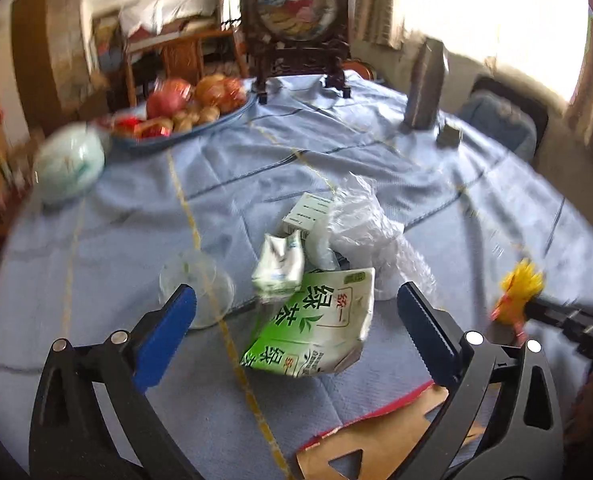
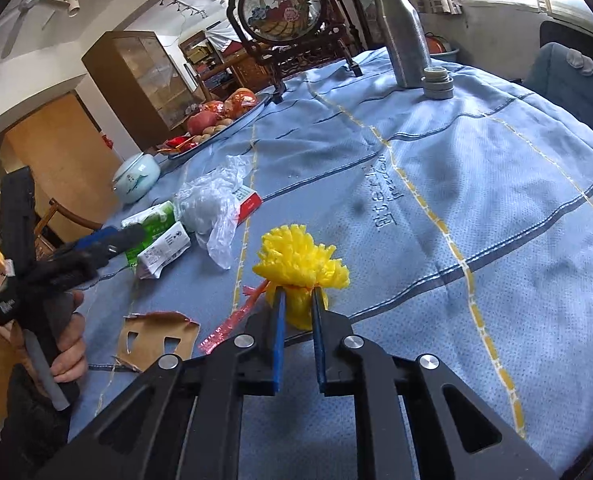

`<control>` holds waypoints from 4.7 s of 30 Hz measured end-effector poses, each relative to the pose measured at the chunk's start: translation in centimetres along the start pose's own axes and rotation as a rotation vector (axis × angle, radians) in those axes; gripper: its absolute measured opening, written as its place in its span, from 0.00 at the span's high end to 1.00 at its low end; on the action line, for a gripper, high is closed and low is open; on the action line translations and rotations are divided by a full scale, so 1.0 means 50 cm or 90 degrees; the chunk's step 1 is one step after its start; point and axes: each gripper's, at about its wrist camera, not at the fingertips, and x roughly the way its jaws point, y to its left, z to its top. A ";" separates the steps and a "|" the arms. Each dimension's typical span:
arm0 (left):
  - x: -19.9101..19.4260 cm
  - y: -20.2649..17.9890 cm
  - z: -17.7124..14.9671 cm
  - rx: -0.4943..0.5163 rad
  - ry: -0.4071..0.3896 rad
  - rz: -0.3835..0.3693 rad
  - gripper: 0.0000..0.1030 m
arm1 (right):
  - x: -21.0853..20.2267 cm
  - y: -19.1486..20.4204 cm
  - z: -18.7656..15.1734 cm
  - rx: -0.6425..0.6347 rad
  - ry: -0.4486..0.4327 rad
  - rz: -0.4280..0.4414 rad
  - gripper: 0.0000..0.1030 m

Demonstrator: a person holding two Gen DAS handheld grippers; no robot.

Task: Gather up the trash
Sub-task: 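Grasp the green tea carton with the left tool while the right tool holds the pom-pom, then carry carton and pom-pom to the wastebasket and open both tools, then move both tools back from the wastebasket to the table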

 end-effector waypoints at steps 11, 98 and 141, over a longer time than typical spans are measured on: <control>0.024 -0.014 -0.008 0.039 0.020 0.017 0.41 | -0.050 0.012 -0.010 -0.032 -0.047 -0.017 0.88; -0.062 -0.907 -0.154 0.282 0.066 -0.355 0.10 | -0.488 -0.623 -0.417 0.374 -0.243 -0.324 0.31; 0.023 0.041 0.019 -0.079 0.063 0.160 0.06 | -0.394 -0.198 -0.213 0.052 -0.218 -0.268 0.06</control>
